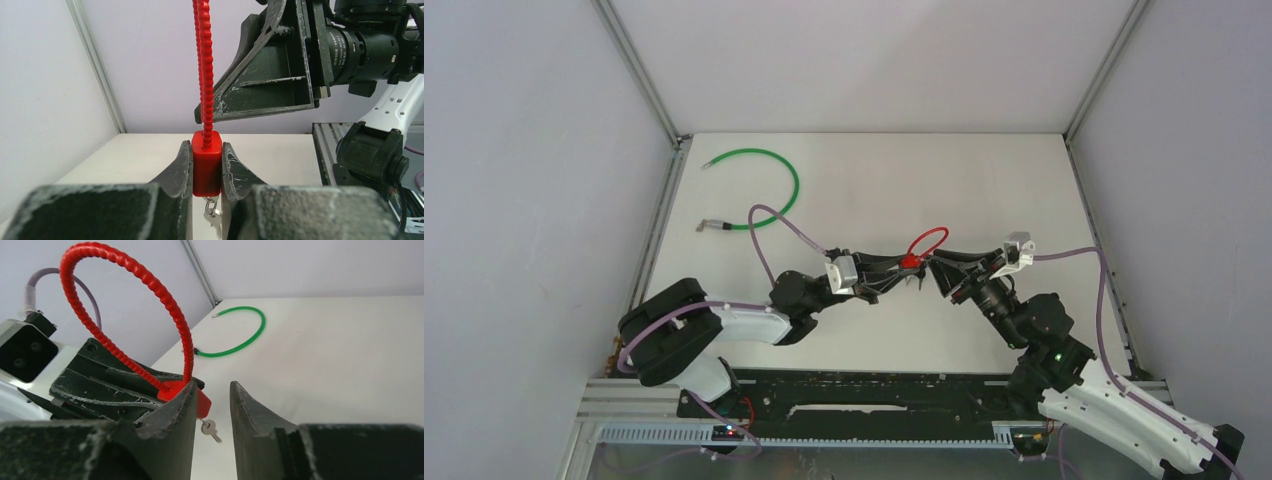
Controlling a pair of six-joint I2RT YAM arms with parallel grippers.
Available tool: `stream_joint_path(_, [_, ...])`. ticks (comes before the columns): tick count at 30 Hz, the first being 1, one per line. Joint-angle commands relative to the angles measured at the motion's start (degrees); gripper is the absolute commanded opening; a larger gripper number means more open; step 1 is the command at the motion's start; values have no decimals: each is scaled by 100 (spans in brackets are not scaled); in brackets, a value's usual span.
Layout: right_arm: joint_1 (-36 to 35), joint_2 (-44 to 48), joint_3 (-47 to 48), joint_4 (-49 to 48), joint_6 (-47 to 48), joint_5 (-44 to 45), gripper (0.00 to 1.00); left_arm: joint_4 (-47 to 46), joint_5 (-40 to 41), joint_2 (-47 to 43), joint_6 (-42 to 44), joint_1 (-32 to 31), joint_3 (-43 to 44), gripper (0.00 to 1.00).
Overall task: Lock with the key
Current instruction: Lock the lock.
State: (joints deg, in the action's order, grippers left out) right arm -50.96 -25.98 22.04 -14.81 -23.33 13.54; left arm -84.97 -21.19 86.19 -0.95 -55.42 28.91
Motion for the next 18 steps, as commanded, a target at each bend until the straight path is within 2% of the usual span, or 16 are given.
stream_joint_path(1, [26, 60, 283, -416, -52, -473, 31, -617, -34, -126, 138, 5, 247, 0])
stream_joint_path(4, [33, 113, 283, -459, -14, -646, 26, -617, -33, -128, 139, 5, 255, 0])
stream_joint_path(8, [29, 119, 283, -532, -22, -735, 25, -622, -52, -114, 138, 5, 256, 0])
stream_joint_path(13, [41, 83, 283, -627, -48, -660, 35, -618, -60, -117, 138, 5, 256, 0])
stream_joint_path(18, [102, -68, 323, -620, -112, -411, 36, -617, -77, -118, 137, 5, 256, 0])
